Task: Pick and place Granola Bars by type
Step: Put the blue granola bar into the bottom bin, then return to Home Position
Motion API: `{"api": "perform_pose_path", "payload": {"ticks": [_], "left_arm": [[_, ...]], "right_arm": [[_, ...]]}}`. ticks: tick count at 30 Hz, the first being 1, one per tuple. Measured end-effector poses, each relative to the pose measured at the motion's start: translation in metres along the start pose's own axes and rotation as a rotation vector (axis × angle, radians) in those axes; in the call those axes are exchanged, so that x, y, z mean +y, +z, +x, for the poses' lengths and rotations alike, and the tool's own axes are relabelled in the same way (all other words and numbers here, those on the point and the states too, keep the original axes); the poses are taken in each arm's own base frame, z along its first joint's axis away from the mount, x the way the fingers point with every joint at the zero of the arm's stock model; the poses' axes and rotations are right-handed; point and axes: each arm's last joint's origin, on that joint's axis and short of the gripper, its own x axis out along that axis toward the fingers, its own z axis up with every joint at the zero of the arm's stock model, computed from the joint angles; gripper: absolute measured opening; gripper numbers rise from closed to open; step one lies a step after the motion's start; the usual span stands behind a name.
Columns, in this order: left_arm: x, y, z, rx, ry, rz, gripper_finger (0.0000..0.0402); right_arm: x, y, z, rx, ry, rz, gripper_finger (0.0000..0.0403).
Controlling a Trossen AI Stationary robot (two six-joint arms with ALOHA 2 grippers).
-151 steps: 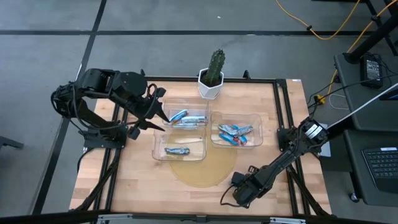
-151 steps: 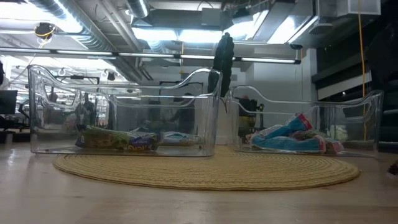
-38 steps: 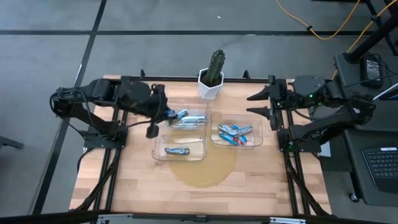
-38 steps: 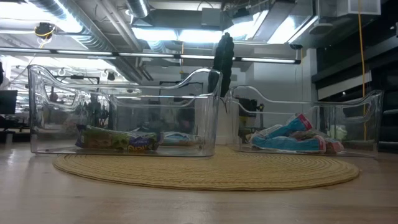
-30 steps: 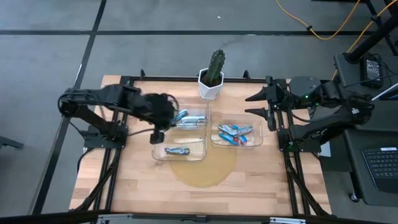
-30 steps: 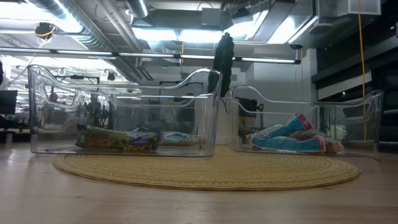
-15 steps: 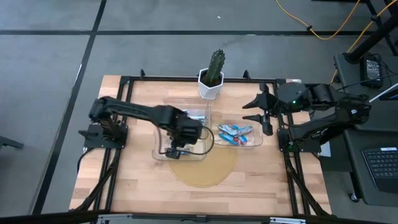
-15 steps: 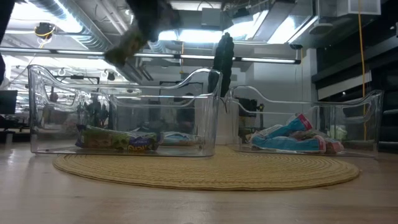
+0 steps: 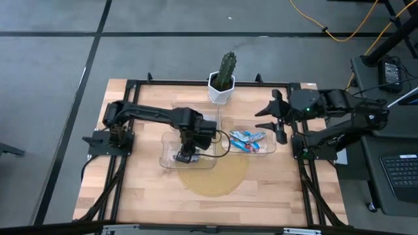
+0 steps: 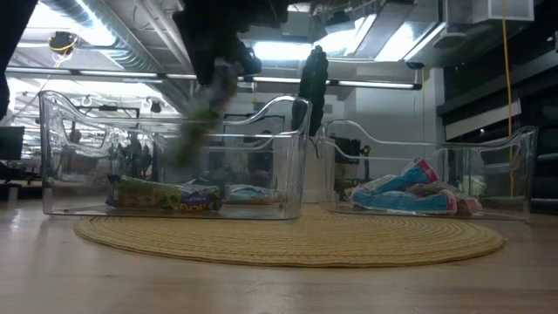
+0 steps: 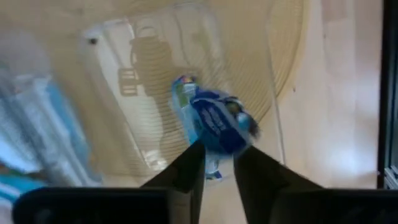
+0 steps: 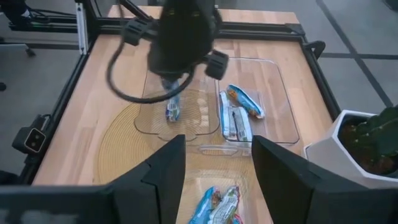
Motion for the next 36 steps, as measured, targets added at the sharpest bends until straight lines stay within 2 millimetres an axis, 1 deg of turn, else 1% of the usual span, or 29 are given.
{"api": "perform_pose_path", "payload": {"ticks": [5,8,12,15,18,21,25,27,28,29,30,32,34,36], "left_arm": [[0.003,-0.005,-0.005,0.012,0.009,-0.06,0.0114],[0.0,-0.009,-0.015,-0.011,0.016,-0.065,0.0129],[-0.009,-0.02,-0.04,-0.092,0.033,-0.092,0.0133],[-0.018,-0.036,-0.068,-0.186,0.073,-0.123,0.0129],[-0.032,-0.059,-0.103,-0.325,0.163,-0.139,0.0123],[-0.047,-0.088,-0.143,-0.528,0.216,-0.122,0.0119],[-0.067,-0.136,-0.193,-0.828,0.259,-0.061,0.0113],[-0.075,-0.163,-0.212,-0.953,0.292,-0.042,0.0108],[-0.078,-0.177,-0.217,-1.011,0.309,-0.039,0.0104],[-0.08,-0.19,-0.218,-1.049,0.322,-0.04,0.01],[-0.081,-0.202,-0.214,-1.075,0.334,-0.046,0.0096],[-0.081,-0.221,-0.199,-1.141,0.337,-0.068,0.0086],[-0.077,-0.233,-0.169,-1.212,0.306,-0.09,0.0075],[-0.07,-0.237,-0.129,-1.301,0.253,-0.099,0.0064]], "right_arm": [[0.002,-0.001,-0.002,0.005,0.01,-0.009,0.0186],[0.003,-0.005,-0.005,0.032,0.014,-0.005,0.0186],[0.005,-0.01,-0.012,0.052,-0.022,0.038,0.0186],[0.008,-0.015,-0.023,0.048,-0.075,0.061,0.0182],[0.012,-0.019,-0.037,0.013,-0.121,0.078,0.0169],[0.014,-0.025,-0.052,-0.026,-0.164,0.107,0.0153],[0.013,-0.032,-0.068,-0.074,-0.261,0.097,0.0136],[0.012,-0.038,-0.07,-0.079,-0.342,0.069,0.0128],[0.012,-0.042,-0.07,-0.081,-0.378,0.054,0.0123],[0.011,-0.048,-0.069,-0.081,-0.404,0.042,0.0117],[0.011,-0.055,-0.067,-0.077,-0.416,0.045,0.0111],[0.011,-0.074,-0.059,-0.063,-0.426,0.064,0.0098],[0.012,-0.097,-0.047,-0.053,-0.425,0.106,0.0085],[0.014,-0.121,-0.034,-0.07,-0.399,0.154,0.0071]]}}
